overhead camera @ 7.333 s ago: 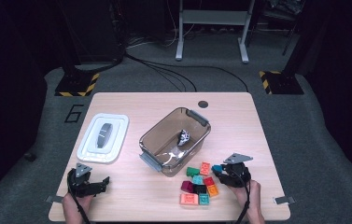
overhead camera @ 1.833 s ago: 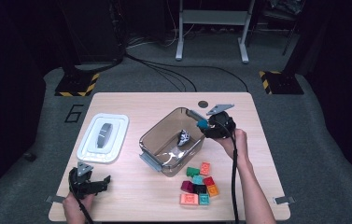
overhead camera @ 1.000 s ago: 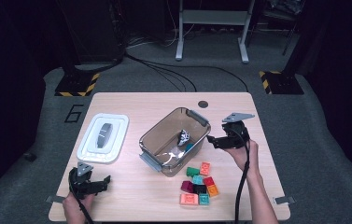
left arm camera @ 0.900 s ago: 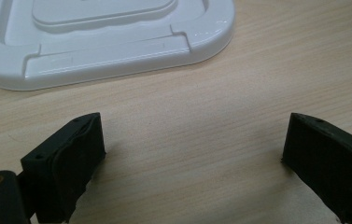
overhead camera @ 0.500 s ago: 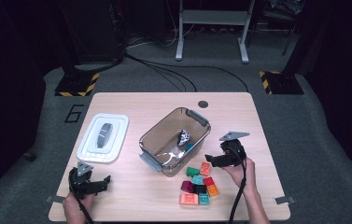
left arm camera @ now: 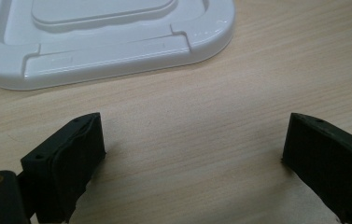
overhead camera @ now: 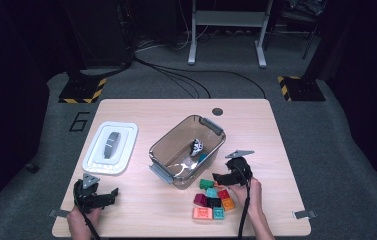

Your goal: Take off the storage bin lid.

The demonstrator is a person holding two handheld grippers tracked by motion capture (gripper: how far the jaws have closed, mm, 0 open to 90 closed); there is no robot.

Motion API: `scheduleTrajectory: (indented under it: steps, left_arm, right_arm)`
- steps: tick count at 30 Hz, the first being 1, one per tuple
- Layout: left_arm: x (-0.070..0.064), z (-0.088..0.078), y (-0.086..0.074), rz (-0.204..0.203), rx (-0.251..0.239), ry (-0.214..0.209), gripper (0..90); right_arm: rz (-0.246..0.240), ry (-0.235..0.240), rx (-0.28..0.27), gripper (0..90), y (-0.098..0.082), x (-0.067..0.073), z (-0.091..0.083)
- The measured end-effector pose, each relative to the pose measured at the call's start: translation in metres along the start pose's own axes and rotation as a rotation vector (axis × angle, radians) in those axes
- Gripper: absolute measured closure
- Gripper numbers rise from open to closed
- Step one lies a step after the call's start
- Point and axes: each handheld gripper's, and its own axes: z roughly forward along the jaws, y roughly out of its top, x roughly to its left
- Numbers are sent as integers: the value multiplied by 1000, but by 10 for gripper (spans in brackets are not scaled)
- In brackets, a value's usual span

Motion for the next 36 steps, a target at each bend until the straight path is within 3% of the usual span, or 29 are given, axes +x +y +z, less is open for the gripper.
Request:
scheduleTrajectory:
  steps: [7,16,22,27,31,36]
  left_arm:
    - [-1,1,0,-9,-7,0,54]
    - [-1,1,0,-13,-15,1,54]
    - [-1,1,0,-13,-15,0,54]
    - [-1,1,0,-13,-15,0,54]
    - [-1,1,0,-13,-16,1,54]
    - [-1,1,0,-12,-16,1,56]
  right_arm:
    - [-17,-22,52,206,0,4,7]
    - [-25,-46,82,263,-6,-5,4]
    - [-37,-60,82,381,-10,-10,-1]
    - [-74,-63,71,562,-12,-10,-4]
    - [-84,-75,62,580,-13,-11,-5]
    - [-60,-71,35,582,-13,-11,-10]
